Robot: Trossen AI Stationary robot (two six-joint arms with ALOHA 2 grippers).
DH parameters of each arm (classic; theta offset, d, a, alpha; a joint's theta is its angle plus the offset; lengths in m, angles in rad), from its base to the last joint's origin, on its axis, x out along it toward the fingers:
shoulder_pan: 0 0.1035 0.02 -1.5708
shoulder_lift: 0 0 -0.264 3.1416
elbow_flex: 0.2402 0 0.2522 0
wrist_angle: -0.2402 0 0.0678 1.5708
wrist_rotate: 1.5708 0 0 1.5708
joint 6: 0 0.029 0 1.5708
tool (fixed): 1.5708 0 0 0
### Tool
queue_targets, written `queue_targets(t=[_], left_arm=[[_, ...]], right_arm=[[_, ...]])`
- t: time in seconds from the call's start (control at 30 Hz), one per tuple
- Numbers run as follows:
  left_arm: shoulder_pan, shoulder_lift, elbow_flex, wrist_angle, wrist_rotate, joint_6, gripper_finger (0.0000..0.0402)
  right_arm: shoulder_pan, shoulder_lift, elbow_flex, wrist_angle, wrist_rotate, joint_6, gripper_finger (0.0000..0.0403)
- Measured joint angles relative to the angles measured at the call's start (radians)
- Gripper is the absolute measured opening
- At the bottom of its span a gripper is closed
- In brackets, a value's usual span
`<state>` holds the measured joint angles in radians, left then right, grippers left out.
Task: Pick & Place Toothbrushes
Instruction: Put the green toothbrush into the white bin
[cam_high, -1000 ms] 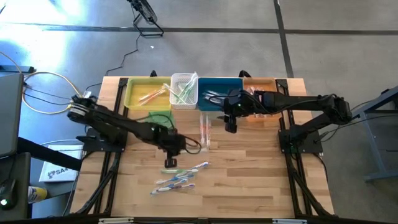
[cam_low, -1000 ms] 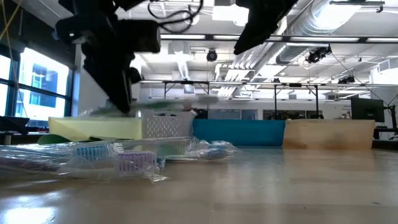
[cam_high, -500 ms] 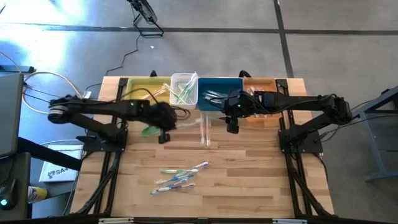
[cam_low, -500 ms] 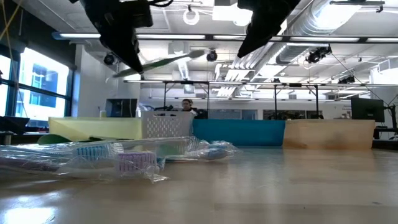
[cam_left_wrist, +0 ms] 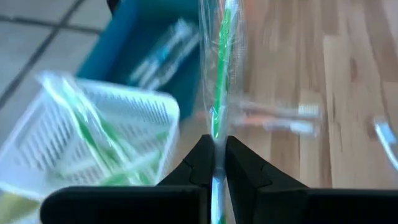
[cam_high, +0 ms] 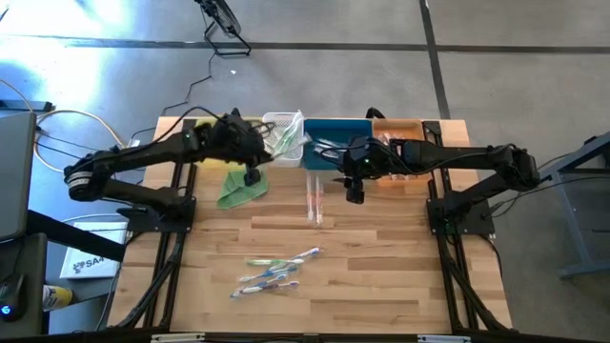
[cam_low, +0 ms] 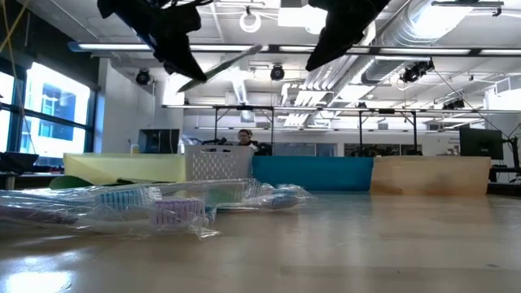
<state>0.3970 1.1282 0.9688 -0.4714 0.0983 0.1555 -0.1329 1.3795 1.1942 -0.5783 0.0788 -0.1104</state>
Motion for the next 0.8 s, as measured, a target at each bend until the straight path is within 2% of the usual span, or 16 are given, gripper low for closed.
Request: queue_targets(t=[0.23,0.43,0.67,0.8], left_arm=[[0.059,0.002,0.0,0.14,0.107,0.075,0.0019],[0.085,-0.002,0.0,0.149,0.148,0.13,0.0019],[0.159,-0.002,0.0,0.158,0.187,0.194,0.0019],[0.214,-0.002,0.001,0.177,0.253,0.221,0.0019]], right_arm=[[0.0,0.0,0.0,0.034,0.0,0.0,0.0176],[0.0,0.0,0.0,0.053,0.0,0.0,0.0176],[0.0,0.001,0.0,0.191,-0.001,-0.019,0.0176],[-0.001,0.001,0.0,0.246,-0.006,-0.052,0.0176]])
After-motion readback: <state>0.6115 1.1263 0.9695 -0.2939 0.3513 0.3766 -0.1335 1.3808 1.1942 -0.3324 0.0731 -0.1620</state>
